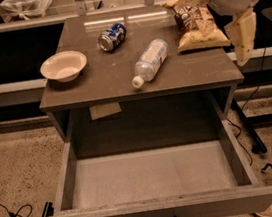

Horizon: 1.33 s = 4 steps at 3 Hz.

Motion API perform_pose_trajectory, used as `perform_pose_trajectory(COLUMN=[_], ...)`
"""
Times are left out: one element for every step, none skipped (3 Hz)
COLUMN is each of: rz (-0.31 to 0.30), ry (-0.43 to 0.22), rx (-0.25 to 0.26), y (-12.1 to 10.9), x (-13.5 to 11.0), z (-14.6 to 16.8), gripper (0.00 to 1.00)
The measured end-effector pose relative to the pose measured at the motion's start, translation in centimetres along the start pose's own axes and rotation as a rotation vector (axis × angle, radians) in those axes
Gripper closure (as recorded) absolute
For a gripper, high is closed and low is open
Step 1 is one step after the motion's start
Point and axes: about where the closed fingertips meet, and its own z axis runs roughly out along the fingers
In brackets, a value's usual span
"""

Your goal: Place blue plastic bottle into top drawer

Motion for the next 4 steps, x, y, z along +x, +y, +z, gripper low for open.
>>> perform_pose_trajectory(rz=[-0.001, -0.091, -0.294, -0.496], ry=[0.0, 0.015, 0.086, 0.138], rx=[0.001, 0.006, 0.016, 0.022], y=[0.0, -0.4, -1.1, -1.1], x=[0.0, 0.1, 0.7, 1.1], z=[0.0, 0.3, 1.2, 2.5], gripper=[0.0, 0.0, 0.0, 0.0])
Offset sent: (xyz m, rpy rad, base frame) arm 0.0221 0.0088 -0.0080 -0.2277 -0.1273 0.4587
